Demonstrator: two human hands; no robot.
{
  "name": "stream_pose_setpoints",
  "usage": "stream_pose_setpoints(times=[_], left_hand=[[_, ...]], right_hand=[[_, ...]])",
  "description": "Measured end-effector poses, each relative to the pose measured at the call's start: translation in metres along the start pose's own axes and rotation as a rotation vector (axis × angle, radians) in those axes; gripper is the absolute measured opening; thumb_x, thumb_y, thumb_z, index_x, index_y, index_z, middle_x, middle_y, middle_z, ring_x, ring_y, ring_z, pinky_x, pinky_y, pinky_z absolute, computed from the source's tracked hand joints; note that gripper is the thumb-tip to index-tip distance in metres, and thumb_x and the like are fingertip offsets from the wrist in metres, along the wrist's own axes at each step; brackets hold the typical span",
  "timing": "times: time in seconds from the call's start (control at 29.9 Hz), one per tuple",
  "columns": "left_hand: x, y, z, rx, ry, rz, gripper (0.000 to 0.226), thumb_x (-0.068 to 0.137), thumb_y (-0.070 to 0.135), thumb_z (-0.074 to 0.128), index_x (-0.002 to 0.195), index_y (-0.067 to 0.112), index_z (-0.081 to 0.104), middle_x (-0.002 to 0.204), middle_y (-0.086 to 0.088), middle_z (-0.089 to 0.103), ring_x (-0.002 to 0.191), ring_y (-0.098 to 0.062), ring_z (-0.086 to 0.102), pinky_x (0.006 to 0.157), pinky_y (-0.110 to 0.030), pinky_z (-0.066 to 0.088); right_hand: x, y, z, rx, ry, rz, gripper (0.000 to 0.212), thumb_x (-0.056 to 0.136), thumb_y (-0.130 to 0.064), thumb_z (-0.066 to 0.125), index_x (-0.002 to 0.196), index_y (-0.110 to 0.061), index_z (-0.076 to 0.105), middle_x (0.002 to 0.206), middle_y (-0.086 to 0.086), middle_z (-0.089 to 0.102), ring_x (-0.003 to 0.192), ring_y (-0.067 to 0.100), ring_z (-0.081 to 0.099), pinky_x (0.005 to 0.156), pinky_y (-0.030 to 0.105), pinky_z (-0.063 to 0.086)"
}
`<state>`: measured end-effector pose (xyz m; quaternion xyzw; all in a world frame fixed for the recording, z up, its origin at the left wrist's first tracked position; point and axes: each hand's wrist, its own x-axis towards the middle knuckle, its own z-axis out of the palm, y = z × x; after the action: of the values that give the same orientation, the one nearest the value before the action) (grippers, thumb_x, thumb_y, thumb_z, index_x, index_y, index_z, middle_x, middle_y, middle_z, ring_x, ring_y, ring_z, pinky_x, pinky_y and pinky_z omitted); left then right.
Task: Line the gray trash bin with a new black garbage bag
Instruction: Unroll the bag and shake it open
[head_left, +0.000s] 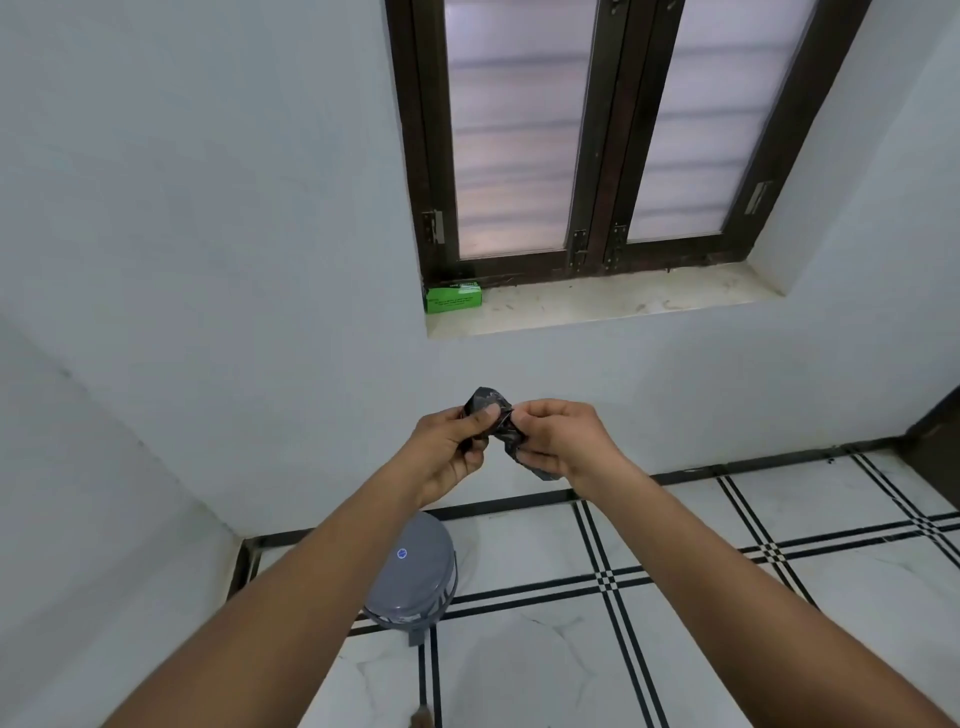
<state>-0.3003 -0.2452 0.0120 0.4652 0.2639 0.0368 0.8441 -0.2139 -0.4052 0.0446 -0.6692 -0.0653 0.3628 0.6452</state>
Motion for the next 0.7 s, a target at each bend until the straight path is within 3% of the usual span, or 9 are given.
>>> stream_pose_setpoints(times=[0.17, 0.27, 0.4, 0.43, 0.5, 0.53, 0.6, 0.67, 0.7], left_hand=[[-0.019, -0.004, -0.011, 0.100, 0.206, 0.106, 0.059, 0.067, 0.064, 0.086, 0.092, 0.013, 0.067, 0.061, 0.005, 0.051, 0.050, -0.010, 0.034, 0.044, -0.023, 0.031], [-0.034, 0.003, -0.018, 0.219, 0.192, 0.116, 0.068, 0.061, 0.074, 0.085, 0.093, 0.017, 0.069, 0.064, 0.004, 0.054, 0.050, -0.010, 0.037, 0.047, -0.024, 0.032], [-0.056, 0.009, -0.032, 0.545, 0.257, 0.097, 0.076, 0.069, 0.059, 0.087, 0.127, 0.022, 0.056, 0.092, -0.002, 0.070, 0.059, -0.011, 0.060, 0.054, -0.028, 0.048], [-0.061, 0.009, -0.036, 0.640, 0.337, 0.089, 0.081, 0.074, 0.052, 0.086, 0.138, 0.023, 0.044, 0.106, -0.004, 0.068, 0.073, -0.016, 0.066, 0.060, -0.031, 0.052], [-0.071, 0.008, -0.049, 0.969, 0.522, 0.231, 0.089, 0.077, 0.036, 0.083, 0.146, 0.032, 0.028, 0.123, -0.005, 0.046, 0.100, -0.024, 0.055, 0.076, -0.038, 0.054], [-0.078, 0.010, -0.055, 1.121, 0.578, 0.409, 0.081, 0.078, 0.028, 0.080, 0.143, 0.036, 0.033, 0.122, -0.003, 0.039, 0.104, -0.022, 0.046, 0.079, -0.038, 0.052], [-0.089, 0.019, -0.063, 1.136, 0.524, 0.711, 0.041, 0.082, 0.023, 0.073, 0.120, 0.034, 0.060, 0.113, 0.004, 0.054, 0.098, -0.013, 0.054, 0.079, -0.030, 0.053], [-0.100, 0.031, -0.065, 0.931, 0.330, 0.587, 0.010, 0.084, 0.041, 0.073, 0.091, 0.033, 0.074, 0.087, 0.011, 0.075, 0.079, -0.007, 0.070, 0.071, -0.021, 0.056], [-0.104, 0.037, -0.073, 0.866, 0.259, 0.489, 0.019, 0.082, 0.049, 0.075, 0.085, 0.031, 0.077, 0.077, 0.011, 0.077, 0.073, -0.005, 0.072, 0.068, -0.020, 0.057]], right_hand=[[-0.014, 0.007, 0.014, 0.524, -0.020, 0.192, 0.007, 0.098, -0.005, 0.062, 0.100, -0.004, 0.068, 0.083, 0.012, 0.078, 0.082, 0.025, 0.077, 0.071, 0.037, 0.062], [-0.022, 0.010, 0.030, 0.704, -0.034, 0.236, 0.009, 0.098, -0.008, 0.062, 0.100, -0.001, 0.068, 0.075, 0.012, 0.076, 0.089, 0.027, 0.071, 0.070, 0.039, 0.059], [-0.028, 0.016, 0.052, 0.660, 0.010, 0.216, 0.014, 0.100, -0.019, 0.061, 0.104, -0.009, 0.069, 0.086, 0.005, 0.077, 0.092, 0.023, 0.071, 0.075, 0.036, 0.057], [-0.029, 0.018, 0.058, 0.622, 0.027, 0.208, 0.013, 0.101, -0.021, 0.061, 0.106, -0.012, 0.069, 0.091, 0.003, 0.077, 0.096, 0.021, 0.070, 0.077, 0.035, 0.056], [-0.033, 0.023, 0.075, 0.541, 0.053, 0.189, 0.012, 0.101, -0.021, 0.062, 0.109, -0.017, 0.070, 0.099, 0.001, 0.076, 0.102, 0.020, 0.070, 0.084, 0.034, 0.056], [-0.036, 0.026, 0.086, 0.526, 0.059, 0.182, 0.013, 0.100, -0.021, 0.063, 0.110, -0.018, 0.070, 0.101, 0.000, 0.077, 0.104, 0.020, 0.070, 0.088, 0.034, 0.056], [-0.039, 0.033, 0.104, 0.534, 0.054, 0.172, 0.014, 0.099, -0.020, 0.065, 0.112, -0.018, 0.071, 0.100, 0.000, 0.079, 0.105, 0.019, 0.071, 0.089, 0.033, 0.056], [-0.044, 0.037, 0.119, 0.523, 0.021, 0.153, 0.014, 0.099, -0.019, 0.065, 0.110, -0.018, 0.073, 0.098, -0.001, 0.081, 0.103, 0.016, 0.073, 0.084, 0.030, 0.057], [-0.046, 0.040, 0.129, 0.517, 0.007, 0.145, 0.013, 0.099, -0.020, 0.066, 0.110, -0.019, 0.073, 0.098, -0.002, 0.081, 0.101, 0.014, 0.074, 0.083, 0.029, 0.057]])
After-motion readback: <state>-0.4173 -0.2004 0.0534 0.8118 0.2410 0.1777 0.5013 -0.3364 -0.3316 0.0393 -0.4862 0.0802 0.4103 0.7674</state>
